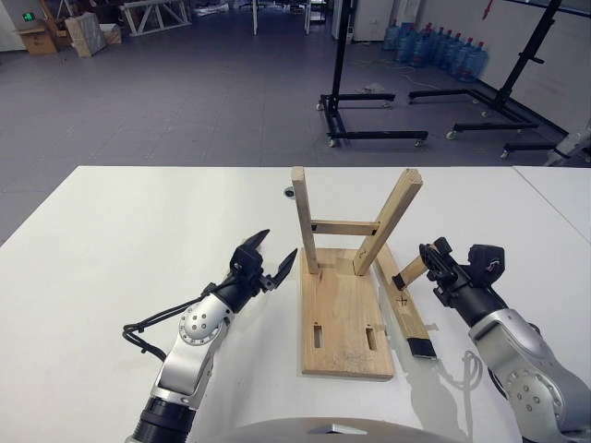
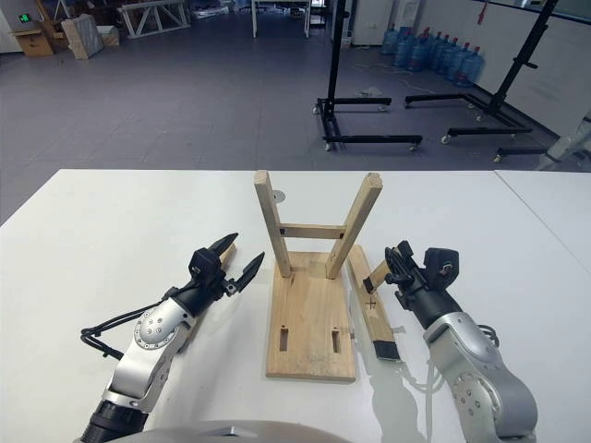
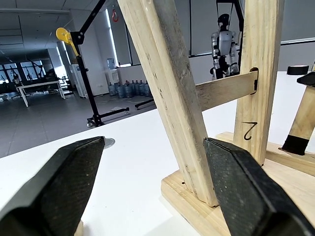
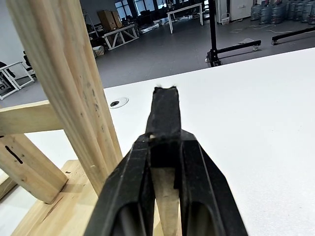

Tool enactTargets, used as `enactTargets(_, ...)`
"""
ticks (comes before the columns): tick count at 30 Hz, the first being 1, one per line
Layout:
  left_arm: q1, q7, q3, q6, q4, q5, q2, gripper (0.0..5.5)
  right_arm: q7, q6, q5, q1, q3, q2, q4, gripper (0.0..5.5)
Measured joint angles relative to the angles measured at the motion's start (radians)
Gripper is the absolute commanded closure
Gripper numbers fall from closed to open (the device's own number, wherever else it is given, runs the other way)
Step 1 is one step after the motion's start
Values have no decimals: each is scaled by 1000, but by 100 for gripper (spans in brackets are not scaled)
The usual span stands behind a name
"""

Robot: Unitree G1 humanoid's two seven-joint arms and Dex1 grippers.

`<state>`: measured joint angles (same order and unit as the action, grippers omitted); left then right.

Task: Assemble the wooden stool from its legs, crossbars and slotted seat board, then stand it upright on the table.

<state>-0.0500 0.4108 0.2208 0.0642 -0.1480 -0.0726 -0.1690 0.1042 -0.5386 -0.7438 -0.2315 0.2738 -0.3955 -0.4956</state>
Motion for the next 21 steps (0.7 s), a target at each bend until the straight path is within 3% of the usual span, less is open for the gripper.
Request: enactTargets(21, 3, 2, 0, 1, 13, 17, -13, 185, 18, 28, 145, -26, -26, 45, -4, 508)
